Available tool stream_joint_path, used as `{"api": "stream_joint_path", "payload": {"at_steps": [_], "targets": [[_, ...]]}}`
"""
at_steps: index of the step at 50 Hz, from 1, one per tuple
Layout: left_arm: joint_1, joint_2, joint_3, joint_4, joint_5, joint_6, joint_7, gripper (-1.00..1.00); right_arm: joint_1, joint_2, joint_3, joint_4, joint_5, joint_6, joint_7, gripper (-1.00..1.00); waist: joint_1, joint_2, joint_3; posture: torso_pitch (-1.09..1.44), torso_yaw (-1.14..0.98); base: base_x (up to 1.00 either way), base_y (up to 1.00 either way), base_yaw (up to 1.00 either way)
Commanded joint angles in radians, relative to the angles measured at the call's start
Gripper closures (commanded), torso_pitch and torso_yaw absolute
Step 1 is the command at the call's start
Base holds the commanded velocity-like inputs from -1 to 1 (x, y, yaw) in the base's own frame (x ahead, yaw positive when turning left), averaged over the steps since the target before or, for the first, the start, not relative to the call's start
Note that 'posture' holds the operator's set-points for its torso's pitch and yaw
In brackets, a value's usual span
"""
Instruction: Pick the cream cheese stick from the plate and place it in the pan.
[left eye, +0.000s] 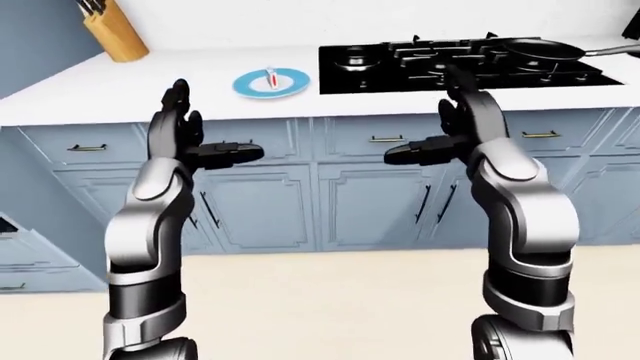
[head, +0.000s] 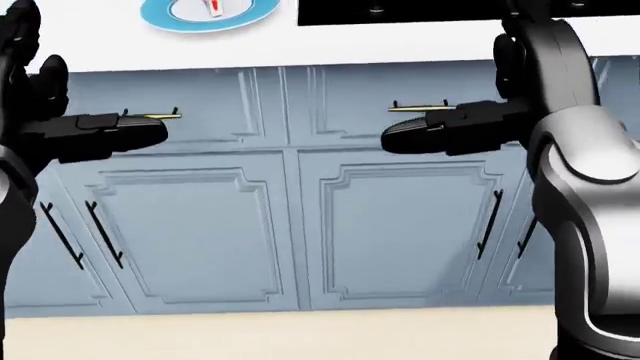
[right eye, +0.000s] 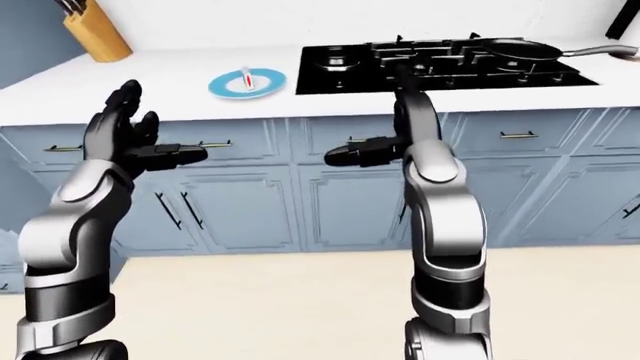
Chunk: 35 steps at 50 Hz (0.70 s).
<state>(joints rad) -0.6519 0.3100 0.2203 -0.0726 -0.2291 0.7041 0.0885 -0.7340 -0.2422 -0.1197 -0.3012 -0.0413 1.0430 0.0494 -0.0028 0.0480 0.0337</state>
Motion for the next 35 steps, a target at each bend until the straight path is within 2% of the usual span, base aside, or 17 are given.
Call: {"api": "stream_joint_path", "payload": {"at_steps": [1,7,10,12,13,14,15,17,19,22,24,26,27,28,29,32,35], "targets": [[-0.035,0.008,-0.002,-0.046,-0.006,-0.031,-0.006,-1.0,-0.033,-0.013,-0.016,-0.043,-0.015,-0.046,-0.009,-1.0,-0.005,0.003,-0.026,0.0,0.0,0.12,0.16,0.0],[-0.013,-0.002,-0.006,-0.06,-0.003,-0.037,-0.007,-1.0,-0.008,-0.005,-0.019,-0.058,-0.012,-0.054,-0.005,-1.0,-0.006,-0.033,-0.013,0.0,0.0,0.12,0.16,0.0],[-0.013,0.0,-0.003,-0.071,-0.004,-0.028,-0.007,-1.0,-0.01,-0.001,-0.017,-0.053,-0.01,-0.06,-0.006,-1.0,-0.004,-0.056,-0.016,0.0,0.0,0.13,0.15,0.0],[-0.015,0.002,-0.002,-0.073,-0.003,-0.023,-0.008,-1.0,-0.012,-0.002,-0.019,-0.049,-0.008,-0.063,-0.006,-1.0,-0.002,-0.08,-0.018,0.0,0.0,0.15,0.14,0.0],[-0.019,0.003,-0.003,-0.071,-0.002,-0.022,-0.007,-1.0,-0.014,-0.004,-0.021,-0.05,-0.007,-0.062,-0.005,-1.0,-0.001,-0.099,-0.018,0.0,0.0,0.15,0.14,0.0],[-0.022,0.002,-0.005,-0.067,-0.001,-0.023,-0.008,-1.0,-0.017,-0.006,-0.021,-0.053,-0.006,-0.057,-0.005,-1.0,0.0,-0.127,-0.03,0.0,0.0,0.18,0.14,0.0],[-0.023,0.0,-0.006,-0.063,0.001,-0.027,-0.008,-1.0,-0.018,-0.007,-0.02,-0.055,-0.006,-0.053,-0.004,-1.0,-0.009,-0.095,-0.016,0.0,0.0,0.18,0.12,0.0],[-0.028,0.0,-0.007,-0.058,0.002,-0.028,-0.009,-1.0,-0.014,-0.007,-0.021,-0.055,-0.005,-0.057,-0.003,-1.0,0.006,-0.107,-0.013,0.0,0.0,0.18,0.09,0.0],[-0.028,0.001,-0.008,-0.053,0.005,-0.033,-0.012,-1.0,-0.02,-0.009,-0.022,-0.05,-0.003,-0.057,-0.001,-1.0,0.007,-0.09,-0.02,0.0,0.0,0.18,0.09,0.0],[-0.037,0.003,-0.006,-0.056,0.004,-0.023,-0.01,-1.0,-0.047,-0.02,-0.022,-0.038,0.001,-0.051,0.004,-1.0,0.0,-0.053,-0.009,0.0,0.0,0.22,0.08,0.0],[-0.046,0.002,-0.005,-0.052,0.002,-0.023,-0.007,-1.0,-0.057,-0.015,-0.027,-0.031,0.007,-0.059,0.0,-1.0,-0.008,-0.014,-0.012,0.0,0.0,0.23,0.07,0.0],[-0.055,0.004,-0.005,-0.042,-0.001,-0.031,-0.01,-1.0,-0.055,-0.012,-0.026,-0.038,0.013,-0.058,-0.006,-1.0,-0.013,0.057,-0.033,0.0,0.0,0.23,0.07,0.0],[-0.065,0.008,-0.007,-0.037,-0.005,-0.039,-0.019,-1.0,-0.058,-0.015,-0.028,-0.043,0.017,-0.054,-0.004,-1.0,-0.001,0.017,-0.018,0.0,0.0,0.23,0.08,0.0],[-0.075,0.007,-0.007,-0.033,-0.009,-0.039,-0.018,-1.0,-0.067,-0.021,-0.036,-0.047,0.023,-0.046,-0.004,-1.0,-0.008,0.034,-0.014,0.0,0.0,0.23,0.07,0.0],[-0.077,0.004,-0.01,-0.024,-0.009,-0.046,-0.016,-1.0,-0.076,-0.023,-0.044,-0.049,0.03,-0.042,-0.009,-1.0,-0.004,0.03,-0.012,0.0,0.0,0.23,0.06,0.0],[-0.081,0.006,-0.016,-0.02,-0.003,-0.048,-0.016,-1.0,-0.09,-0.034,-0.043,-0.049,0.045,-0.025,-0.016,-1.0,0.004,0.001,-0.018,0.0,0.0,0.23,0.06,0.0],[-0.107,0.015,0.002,-0.05,-0.021,-0.016,0.0,-1.0,-0.119,-0.03,-0.046,-0.083,0.067,0.017,-0.02,-1.0,0.01,-0.03,-0.009,0.0,0.0,0.23,0.06,0.0]]}}
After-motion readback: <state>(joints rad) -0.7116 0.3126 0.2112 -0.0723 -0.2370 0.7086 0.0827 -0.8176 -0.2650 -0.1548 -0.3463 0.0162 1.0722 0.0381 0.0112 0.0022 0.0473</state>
